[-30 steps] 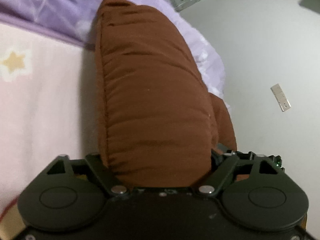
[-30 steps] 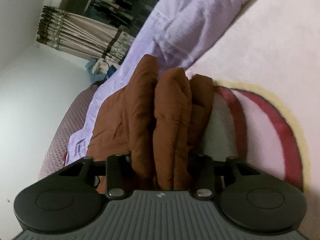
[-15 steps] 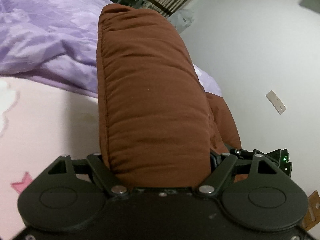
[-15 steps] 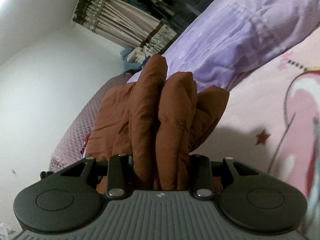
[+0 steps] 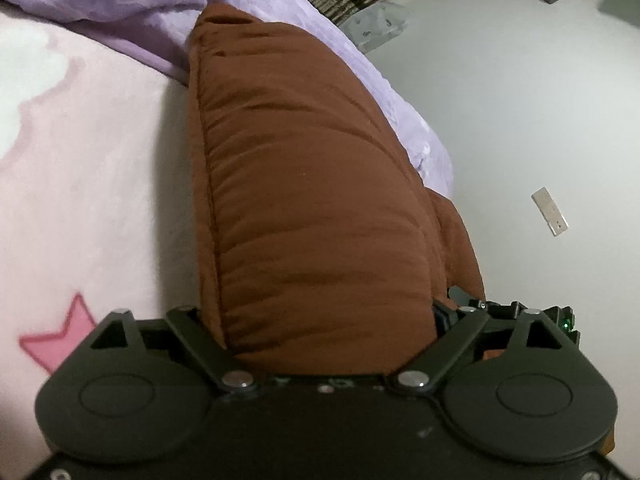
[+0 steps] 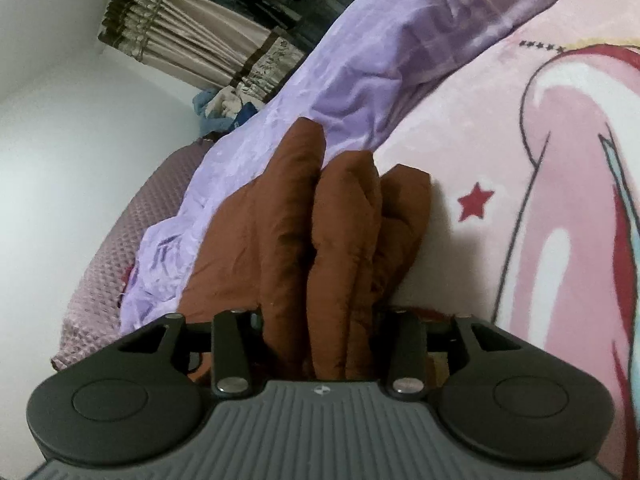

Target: Fold large clothes

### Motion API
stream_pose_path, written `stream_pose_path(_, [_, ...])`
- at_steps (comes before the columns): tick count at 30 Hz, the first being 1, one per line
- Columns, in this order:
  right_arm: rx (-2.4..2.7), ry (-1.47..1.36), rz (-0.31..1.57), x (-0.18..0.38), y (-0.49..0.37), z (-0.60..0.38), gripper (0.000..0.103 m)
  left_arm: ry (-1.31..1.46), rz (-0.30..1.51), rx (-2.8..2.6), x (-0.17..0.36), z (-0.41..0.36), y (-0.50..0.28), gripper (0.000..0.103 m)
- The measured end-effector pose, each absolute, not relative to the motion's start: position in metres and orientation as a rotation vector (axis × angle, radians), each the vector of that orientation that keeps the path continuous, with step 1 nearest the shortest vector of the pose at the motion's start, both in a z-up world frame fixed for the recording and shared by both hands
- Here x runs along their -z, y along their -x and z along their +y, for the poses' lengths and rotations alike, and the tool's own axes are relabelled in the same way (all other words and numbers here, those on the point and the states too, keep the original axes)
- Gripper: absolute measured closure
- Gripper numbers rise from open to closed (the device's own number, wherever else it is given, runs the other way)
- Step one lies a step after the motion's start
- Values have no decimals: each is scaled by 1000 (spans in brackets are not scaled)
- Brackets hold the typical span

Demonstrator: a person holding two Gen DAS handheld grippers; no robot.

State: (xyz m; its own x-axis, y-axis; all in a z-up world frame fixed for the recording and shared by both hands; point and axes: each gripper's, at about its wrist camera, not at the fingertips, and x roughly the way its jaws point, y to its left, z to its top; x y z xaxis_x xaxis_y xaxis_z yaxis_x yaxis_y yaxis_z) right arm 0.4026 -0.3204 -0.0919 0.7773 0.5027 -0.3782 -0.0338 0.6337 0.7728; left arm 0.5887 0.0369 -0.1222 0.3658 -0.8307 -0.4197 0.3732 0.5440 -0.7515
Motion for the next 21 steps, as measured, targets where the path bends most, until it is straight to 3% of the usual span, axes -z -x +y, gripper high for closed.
stream_pose_path(3, [-328, -837, 615, 95, -400, -320, 44, 605, 912, 824, 120, 37, -589, 6])
stream_pose_path(5, [-318, -839, 614, 92, -393, -325, 34, 579, 927, 787, 116, 35, -596, 6])
stream_pose_path(9, [-257, -739, 601, 73, -372, -326, 31, 458, 886, 680, 78, 44, -565, 9])
stream_pose_path(16, [-160, -502, 498, 12, -324, -294, 33, 213, 692, 499, 14, 25, -480, 11])
stream_pose_path(21, [-152, -416, 464, -14, -314, -244, 52, 128, 615, 432, -3, -4, -437, 16])
